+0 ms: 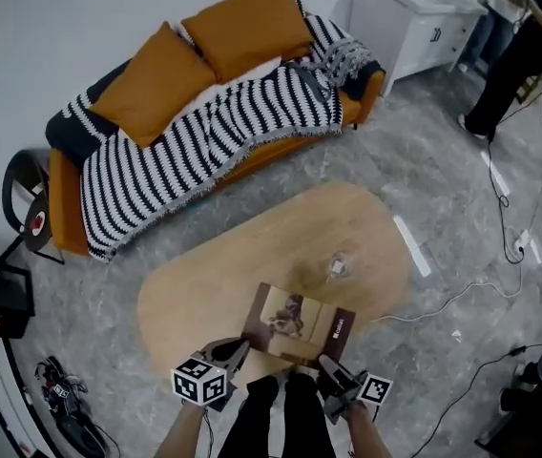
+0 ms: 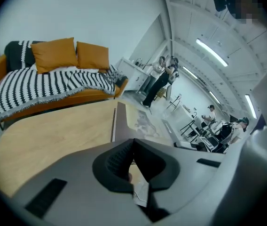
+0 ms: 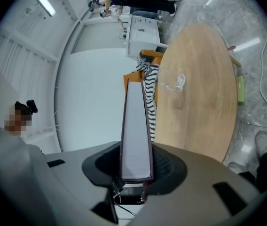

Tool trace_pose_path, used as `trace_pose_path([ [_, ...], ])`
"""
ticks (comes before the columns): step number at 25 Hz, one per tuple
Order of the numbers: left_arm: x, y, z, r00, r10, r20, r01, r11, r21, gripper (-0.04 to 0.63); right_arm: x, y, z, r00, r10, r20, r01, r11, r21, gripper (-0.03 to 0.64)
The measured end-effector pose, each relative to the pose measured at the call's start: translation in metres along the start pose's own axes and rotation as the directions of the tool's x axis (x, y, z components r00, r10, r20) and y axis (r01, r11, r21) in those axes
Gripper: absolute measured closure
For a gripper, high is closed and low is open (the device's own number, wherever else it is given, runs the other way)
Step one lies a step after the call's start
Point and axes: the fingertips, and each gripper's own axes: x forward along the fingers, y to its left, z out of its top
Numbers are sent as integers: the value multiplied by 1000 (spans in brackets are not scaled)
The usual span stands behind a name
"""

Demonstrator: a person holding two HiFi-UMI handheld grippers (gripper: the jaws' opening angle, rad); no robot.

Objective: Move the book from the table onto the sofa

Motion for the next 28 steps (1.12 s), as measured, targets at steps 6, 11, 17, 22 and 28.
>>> trace_pose_path([
  [6,-36,-23,31,996,23,82,-24,1000,9,580,3,50,1,999,8,50,-9,1000,19,460],
  [11,-63,-41,54,988,46,151,-46,999,0,580,10,101,7,996,34,86,-35,999,3,462],
  [17,-100,-67,83,970,62,235,-68,997,19,580,9,149,6,991,73,111,-72,997,-16,462],
  [22,-129,-82,107,953,76,293,-96,994,55,580,11,181,4,987,92,132,-91,996,-13,462],
  [28,-159,-105,133,934,78,349,-122,987,105,580,13,223,6,980,120,156,-116,993,-35,462],
])
